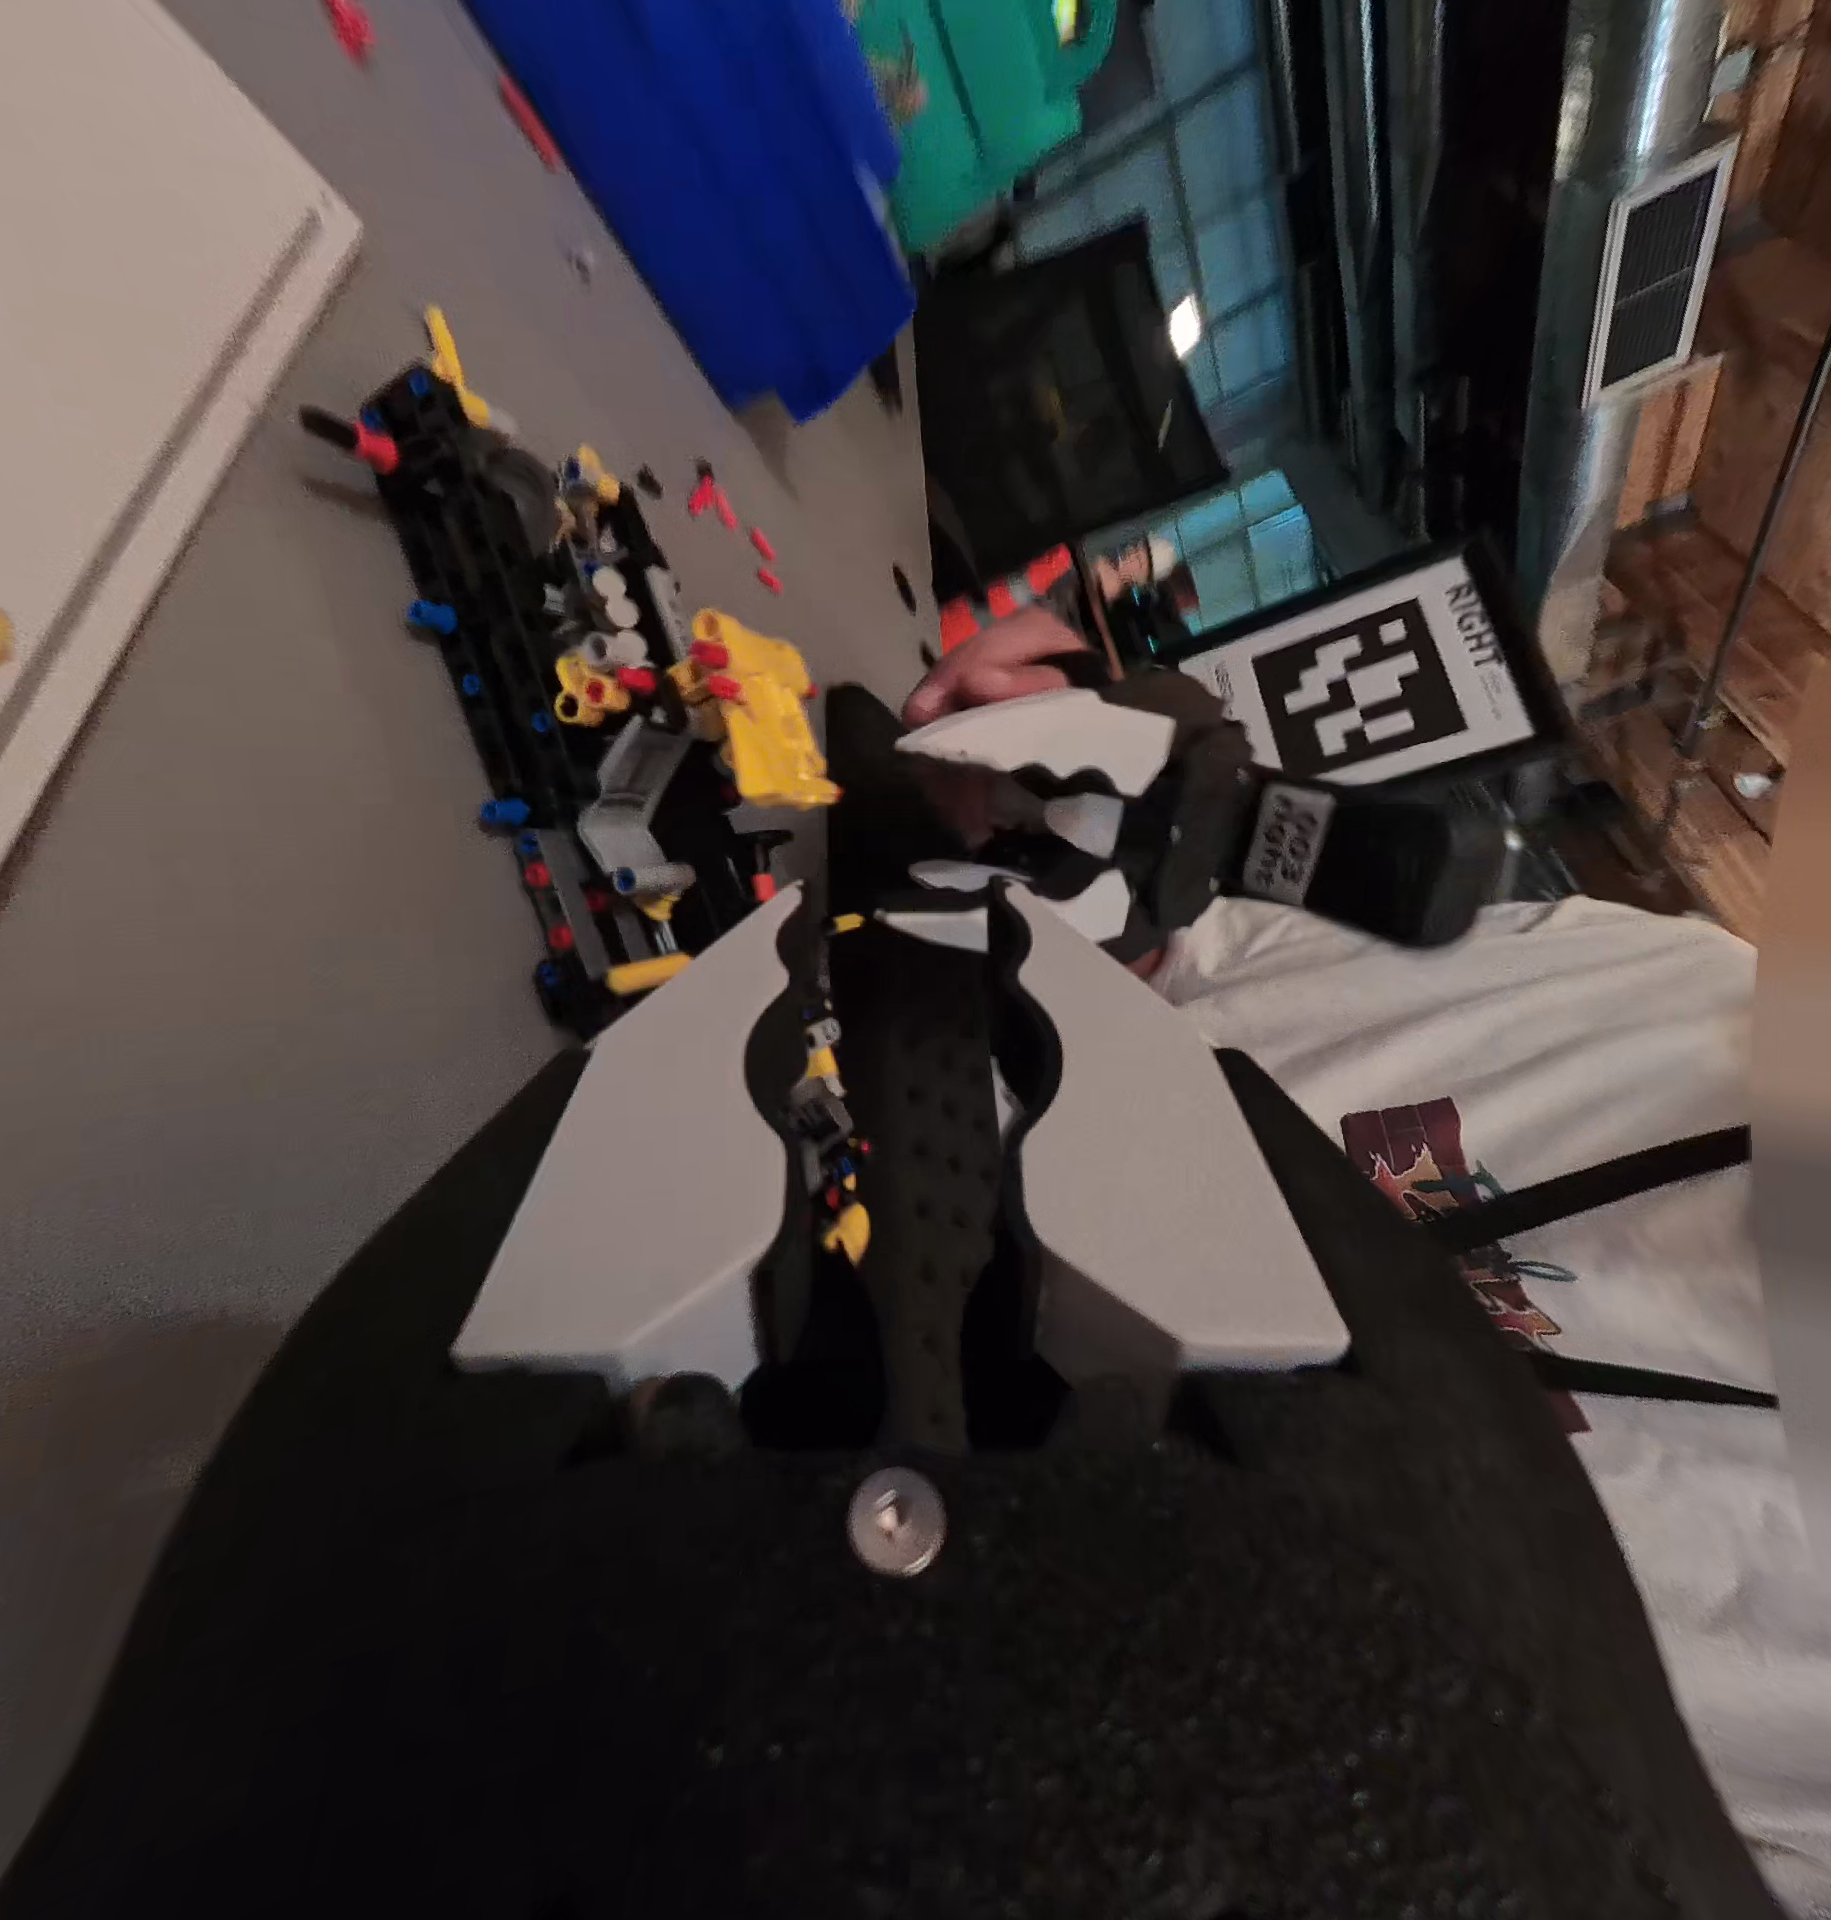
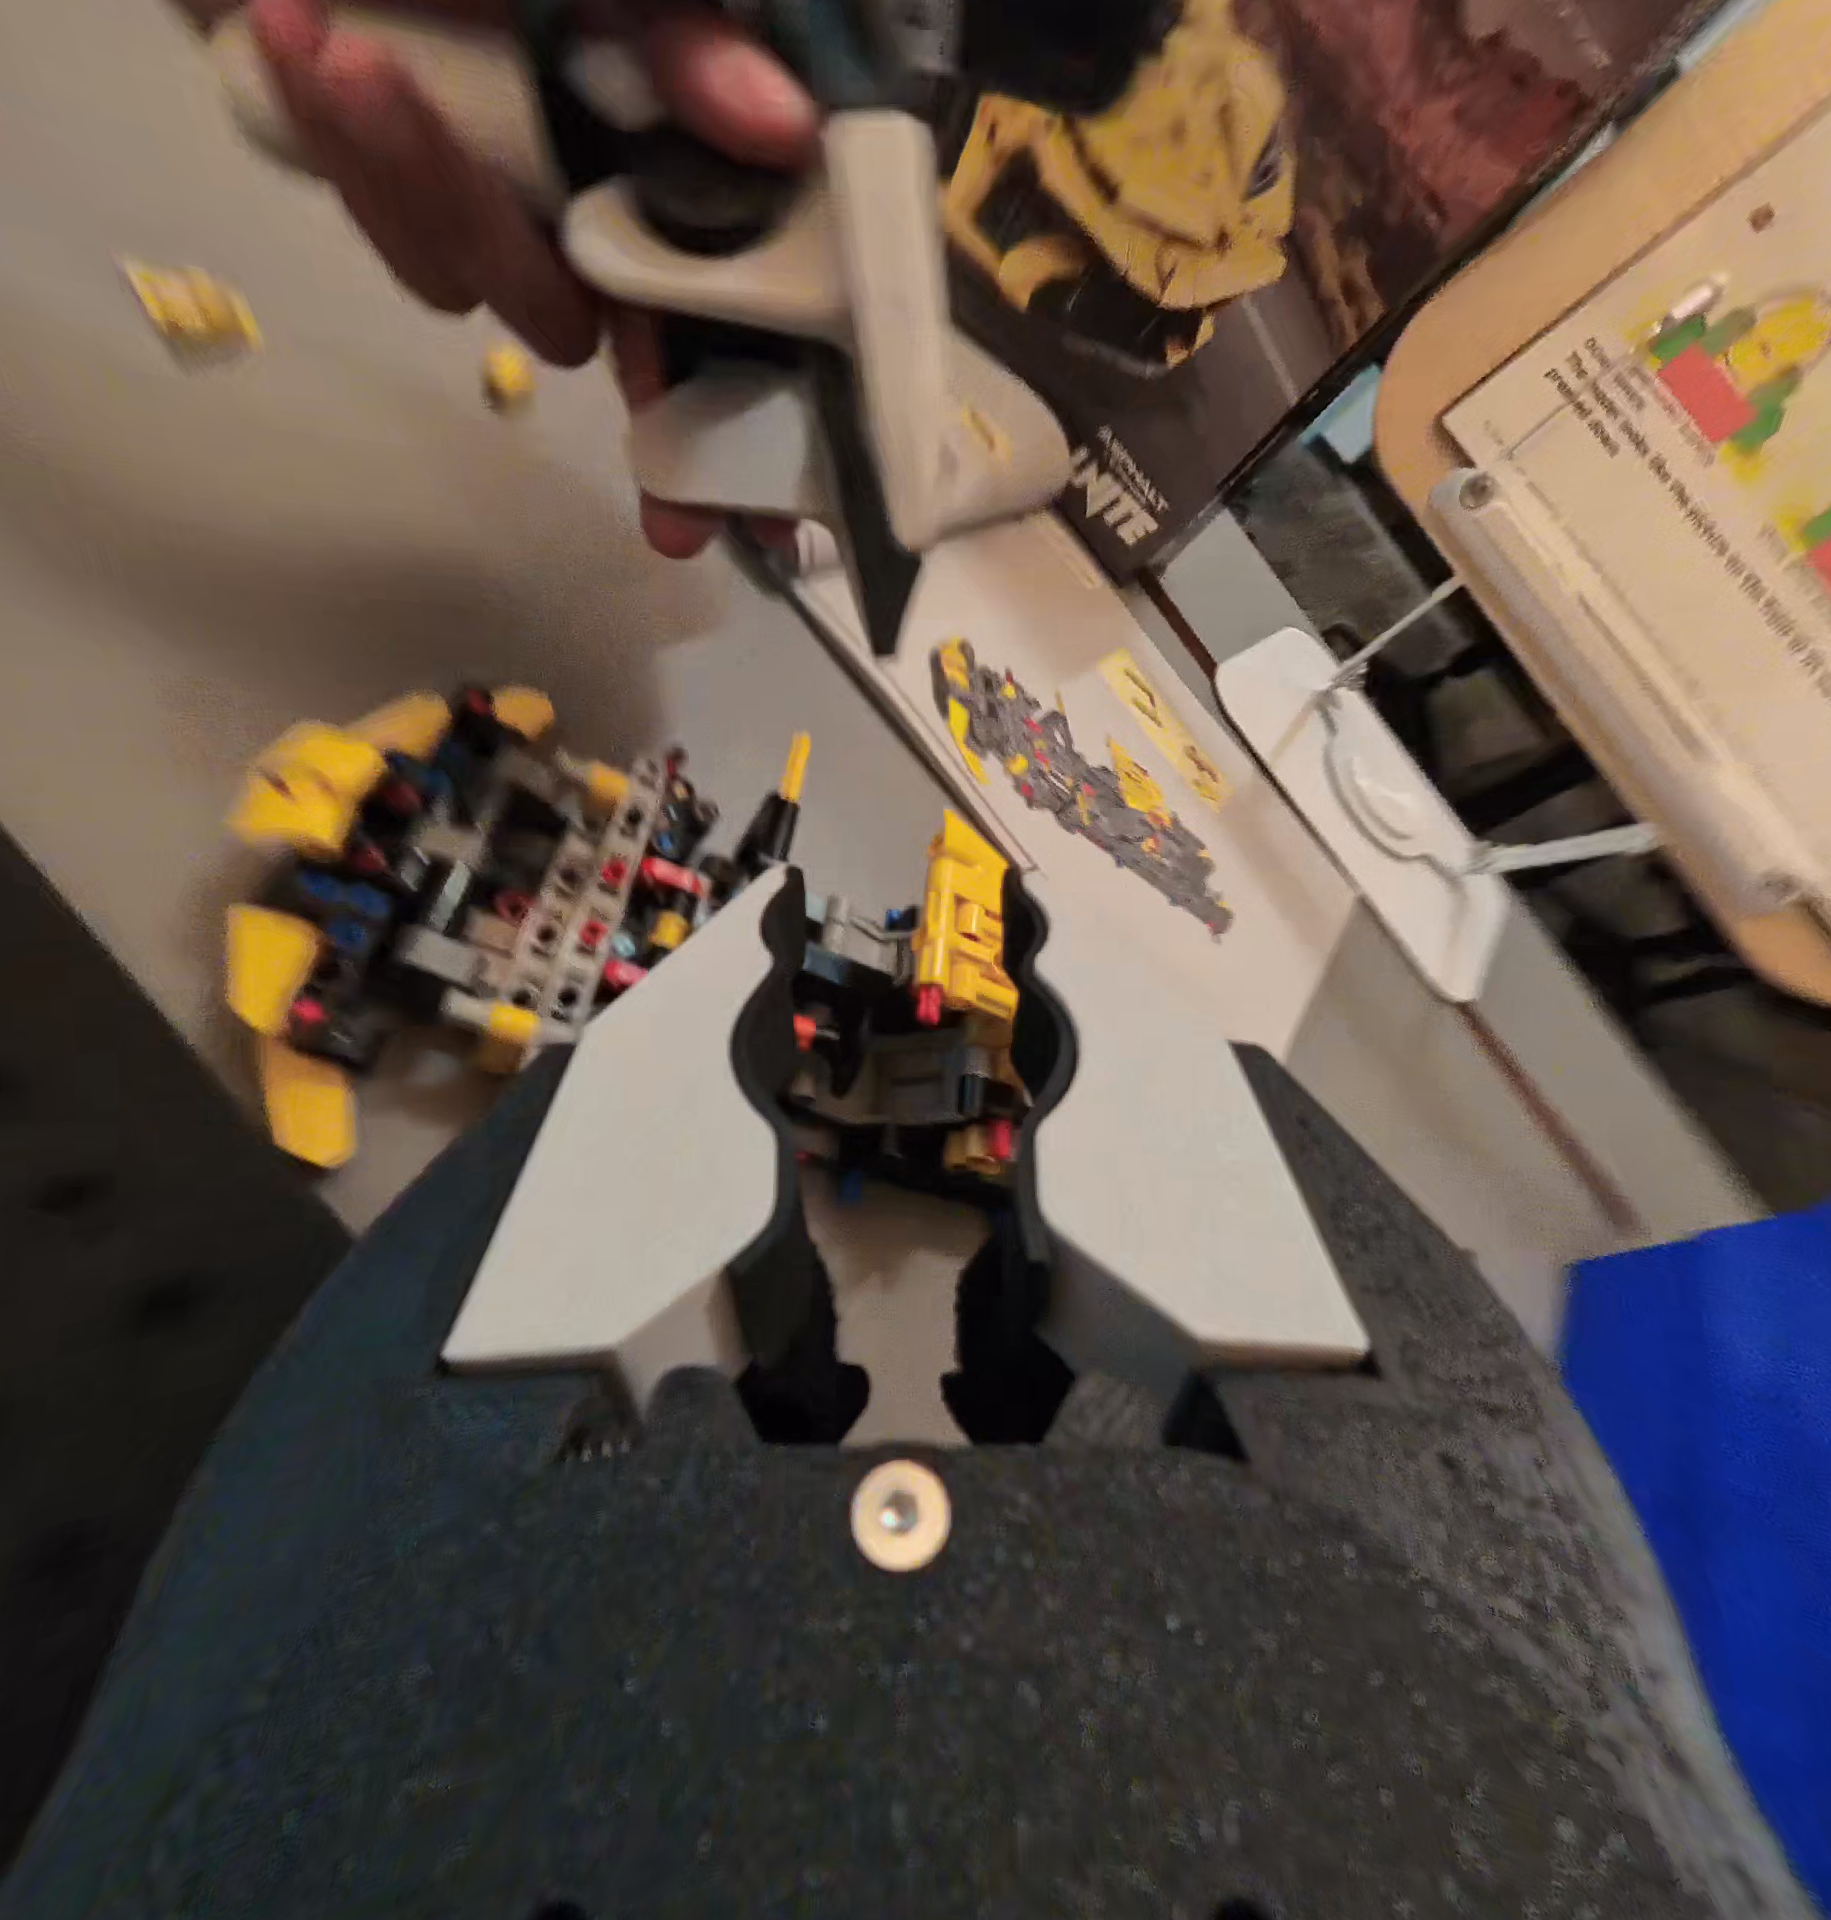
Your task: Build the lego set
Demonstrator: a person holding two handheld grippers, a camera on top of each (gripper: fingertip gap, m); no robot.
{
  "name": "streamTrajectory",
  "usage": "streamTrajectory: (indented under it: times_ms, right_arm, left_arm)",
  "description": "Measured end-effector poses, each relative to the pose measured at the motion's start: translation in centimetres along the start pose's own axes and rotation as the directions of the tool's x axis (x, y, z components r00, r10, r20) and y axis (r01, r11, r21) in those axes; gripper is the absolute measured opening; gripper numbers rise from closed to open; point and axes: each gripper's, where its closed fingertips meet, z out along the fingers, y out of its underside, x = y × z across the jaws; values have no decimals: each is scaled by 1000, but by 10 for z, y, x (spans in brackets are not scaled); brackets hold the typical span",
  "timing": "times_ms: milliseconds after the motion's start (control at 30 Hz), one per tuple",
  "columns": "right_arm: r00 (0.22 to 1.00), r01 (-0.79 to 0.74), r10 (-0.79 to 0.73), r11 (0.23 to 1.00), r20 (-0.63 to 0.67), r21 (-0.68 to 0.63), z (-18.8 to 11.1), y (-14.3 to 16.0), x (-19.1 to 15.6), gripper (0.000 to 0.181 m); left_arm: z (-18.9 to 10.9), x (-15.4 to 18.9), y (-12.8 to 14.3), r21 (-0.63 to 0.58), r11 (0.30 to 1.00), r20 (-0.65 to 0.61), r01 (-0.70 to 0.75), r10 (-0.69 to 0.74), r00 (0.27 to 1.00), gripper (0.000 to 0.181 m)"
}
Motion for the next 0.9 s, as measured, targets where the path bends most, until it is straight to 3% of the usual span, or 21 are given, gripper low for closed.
streamTrajectory:
  times_ms: [67, 133, 233, 300, 367, 400, 433, 533, 567, 633, 733, 800, 900]
  right_arm:
    - [977, -212, 209, 973, 38, 90, -12, -10, 9, 36]
    - [904, -427, 415, 889, 108, 162, -19, -17, 22, 36]
    - [715, -698, 657, 656, 239, 286, -27, -19, 52, 33]
    - [660, -748, 711, 595, 241, 293, -22, -4, 66, 37]
    - [686, -722, 704, 627, 185, 293, -15, 12, 72, 39]
    - [710, -694, 690, 650, 143, 308, -12, 19, 74, 40]
    - [735, -662, 668, 671, 115, 335, -12, 21, 76, 47]
    - [768, -614, 637, 705, 62, 355, -19, 19, 79, 31]
    - [771, -615, 633, 710, 73, 343, -16, 19, 76, 32]
    - [765, -635, 635, 712, 108, 300, -9, 20, 68, 35]
    - [770, -629, 630, 721, 105, 289, -5, 22, 67, 37]
    - [776, -618, 620, 713, 113, 333, -7, 18, 70, 38]
    - [792, -543, 611, 705, -2, 457, -20, 18, 94, 39]
  left_arm:
    - [-33, 19, 2, 119, 987, 87, -111, 101, 991, 32]
    - [-68, 32, 5, 231, 929, 259, -289, 228, 939, 31]
    - [-121, 36, 5, 370, 738, 569, -564, 300, 766, 31]
    - [-152, 17, 12, 346, 651, 753, -676, 236, 614, 31]
    - [-167, -6, 25, 303, 642, 838, -704, 172, 517, 30]
    - [-170, -17, 32, 288, 669, 858, -685, 137, 495, 11]
    - [-178, -25, 36, 290, 695, 876, -658, 84, 475, 12]
    - [-201, -24, 38, 284, 678, 917, -678, 14, 398, 12]
    - [-207, -31, 43, 261, 702, 930, -662, -1, 367, 12]
    - [-214, -39, 49, 265, 739, 936, -619, -44, 349, 17]
    - [-219, -42, 48, 277, 728, 934, -627, -52, 353, 27]
    - [-220, -47, 50, 265, 745, 938, -612, -53, 342, 30]
    - [-228, -44, 46, 220, 723, 959, -655, -38, 279, 34]
